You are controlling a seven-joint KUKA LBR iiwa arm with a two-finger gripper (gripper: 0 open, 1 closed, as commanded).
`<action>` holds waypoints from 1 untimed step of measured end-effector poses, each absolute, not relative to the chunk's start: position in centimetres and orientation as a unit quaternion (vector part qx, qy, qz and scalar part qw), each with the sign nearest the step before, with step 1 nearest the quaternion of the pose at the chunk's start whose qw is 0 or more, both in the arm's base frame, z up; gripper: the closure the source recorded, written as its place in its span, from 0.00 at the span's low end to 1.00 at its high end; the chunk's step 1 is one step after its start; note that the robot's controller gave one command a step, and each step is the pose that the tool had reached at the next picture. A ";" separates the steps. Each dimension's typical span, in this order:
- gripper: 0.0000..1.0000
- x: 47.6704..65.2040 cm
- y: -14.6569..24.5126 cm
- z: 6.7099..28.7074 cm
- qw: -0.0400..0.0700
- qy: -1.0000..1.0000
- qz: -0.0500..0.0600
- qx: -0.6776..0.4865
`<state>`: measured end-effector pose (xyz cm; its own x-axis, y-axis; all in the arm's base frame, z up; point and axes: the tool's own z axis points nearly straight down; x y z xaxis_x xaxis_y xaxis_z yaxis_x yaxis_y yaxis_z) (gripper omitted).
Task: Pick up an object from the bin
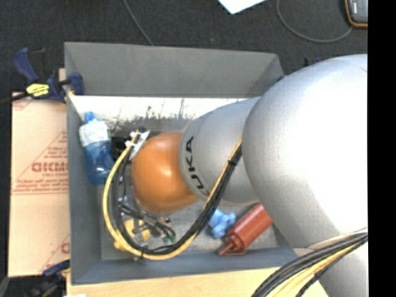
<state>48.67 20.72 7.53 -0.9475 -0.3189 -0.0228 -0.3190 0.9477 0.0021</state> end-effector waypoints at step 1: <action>0.00 48.3 21.8 7.4 0.018 0.939 0.002 -0.343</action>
Offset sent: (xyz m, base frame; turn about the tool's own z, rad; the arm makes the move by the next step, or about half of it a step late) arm 0.0000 0.0001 0.0000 -0.0098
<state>48.25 21.78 7.36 -0.7638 -0.6445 -0.0352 -0.6446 0.7645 -0.0089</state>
